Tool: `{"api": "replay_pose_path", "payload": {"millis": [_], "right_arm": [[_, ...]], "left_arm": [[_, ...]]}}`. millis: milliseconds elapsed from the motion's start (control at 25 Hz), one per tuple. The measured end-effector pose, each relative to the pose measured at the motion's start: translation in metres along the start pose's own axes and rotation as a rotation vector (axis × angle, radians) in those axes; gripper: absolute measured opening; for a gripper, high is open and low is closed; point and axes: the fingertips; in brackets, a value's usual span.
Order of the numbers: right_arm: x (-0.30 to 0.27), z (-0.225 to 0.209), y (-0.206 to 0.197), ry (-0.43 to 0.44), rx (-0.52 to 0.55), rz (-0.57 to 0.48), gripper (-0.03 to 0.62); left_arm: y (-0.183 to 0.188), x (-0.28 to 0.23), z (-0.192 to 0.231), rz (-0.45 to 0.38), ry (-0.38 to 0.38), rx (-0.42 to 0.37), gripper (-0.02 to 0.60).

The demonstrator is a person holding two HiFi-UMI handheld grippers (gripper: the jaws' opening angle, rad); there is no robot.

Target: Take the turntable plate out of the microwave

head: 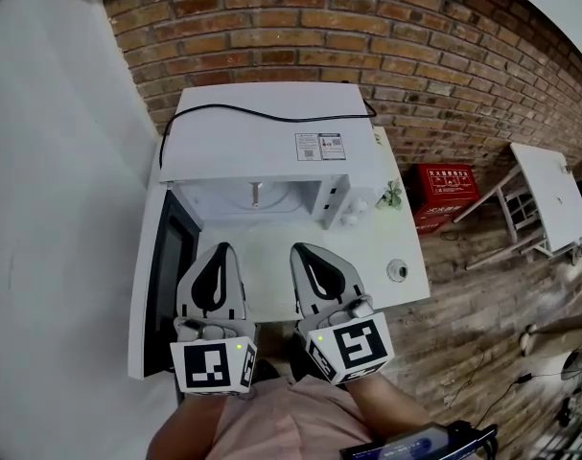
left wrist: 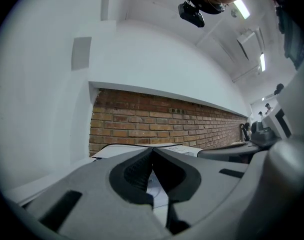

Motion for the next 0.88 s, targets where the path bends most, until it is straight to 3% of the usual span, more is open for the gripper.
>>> {"api": "replay_pose_path", "payload": {"millis": [880], "right_arm": [[0.0017,0.0054,0.0028,-0.001,0.019,-0.009,0.003]], "left_arm": [[-0.0019,0.0036,-0.0052,0.010,-0.013,-0.006,0.006]]}}
Point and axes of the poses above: the fingertips, and each gripper's own axes: x backward along the fingers, z to its left, y out of its top, and after that the axes turned 8 degrees about y, right-handed
